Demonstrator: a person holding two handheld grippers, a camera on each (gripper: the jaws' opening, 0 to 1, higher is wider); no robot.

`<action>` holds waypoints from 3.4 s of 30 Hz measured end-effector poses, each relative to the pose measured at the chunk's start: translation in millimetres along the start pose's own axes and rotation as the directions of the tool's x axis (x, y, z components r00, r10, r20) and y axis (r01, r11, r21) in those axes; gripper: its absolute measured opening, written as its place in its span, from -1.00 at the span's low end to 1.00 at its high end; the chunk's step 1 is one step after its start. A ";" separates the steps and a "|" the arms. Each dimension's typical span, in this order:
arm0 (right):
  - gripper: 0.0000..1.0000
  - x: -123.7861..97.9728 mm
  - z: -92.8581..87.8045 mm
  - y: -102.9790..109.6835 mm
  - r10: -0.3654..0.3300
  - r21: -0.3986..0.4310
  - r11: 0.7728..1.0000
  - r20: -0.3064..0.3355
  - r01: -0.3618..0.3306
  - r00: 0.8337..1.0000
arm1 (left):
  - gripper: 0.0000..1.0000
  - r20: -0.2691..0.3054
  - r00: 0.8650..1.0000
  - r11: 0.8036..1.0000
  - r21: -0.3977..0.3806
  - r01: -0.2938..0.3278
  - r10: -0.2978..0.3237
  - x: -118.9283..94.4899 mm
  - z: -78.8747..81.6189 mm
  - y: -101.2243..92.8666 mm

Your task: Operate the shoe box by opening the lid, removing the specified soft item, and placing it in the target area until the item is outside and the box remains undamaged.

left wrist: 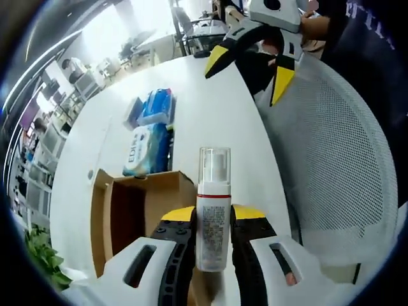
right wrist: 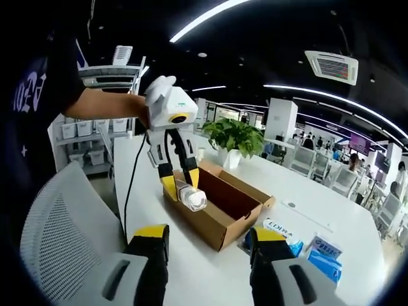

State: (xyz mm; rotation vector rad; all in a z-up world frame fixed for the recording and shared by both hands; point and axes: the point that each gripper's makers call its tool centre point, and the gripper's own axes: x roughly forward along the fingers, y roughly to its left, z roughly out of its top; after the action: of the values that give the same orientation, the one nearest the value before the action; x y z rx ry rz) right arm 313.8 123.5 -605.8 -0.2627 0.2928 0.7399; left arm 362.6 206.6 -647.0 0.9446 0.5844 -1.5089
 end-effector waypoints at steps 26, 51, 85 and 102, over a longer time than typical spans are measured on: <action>-0.44 11.0 0.2 34.4 0.131 -0.054 0.990 -0.014 -0.131 0.991 | -0.61 0.040 0.986 0.980 0.122 0.157 -0.163 16.4 21.7 -39.4; -0.69 17.2 -11.0 50.3 0.193 -0.097 0.975 -0.071 -0.199 0.979 | -0.61 0.087 0.969 0.953 0.224 0.205 -0.230 21.9 43.4 -55.7; -0.73 13.4 -16.1 39.2 0.157 -0.068 0.984 -0.104 -0.164 0.982 | -0.39 0.134 0.977 0.976 0.162 0.144 -0.167 32.3 51.9 -42.3; -0.73 14.1 -14.6 34.6 0.164 -0.046 0.984 -0.113 -0.170 0.980 | 0.19 0.280 0.960 0.991 -0.131 0.033 0.005 16.4 46.1 -19.4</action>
State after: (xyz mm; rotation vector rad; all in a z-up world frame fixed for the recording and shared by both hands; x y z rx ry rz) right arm 297.2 151.9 -628.8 -0.3346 0.4023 0.9020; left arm 333.6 163.4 -638.4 0.6098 0.4802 -1.5614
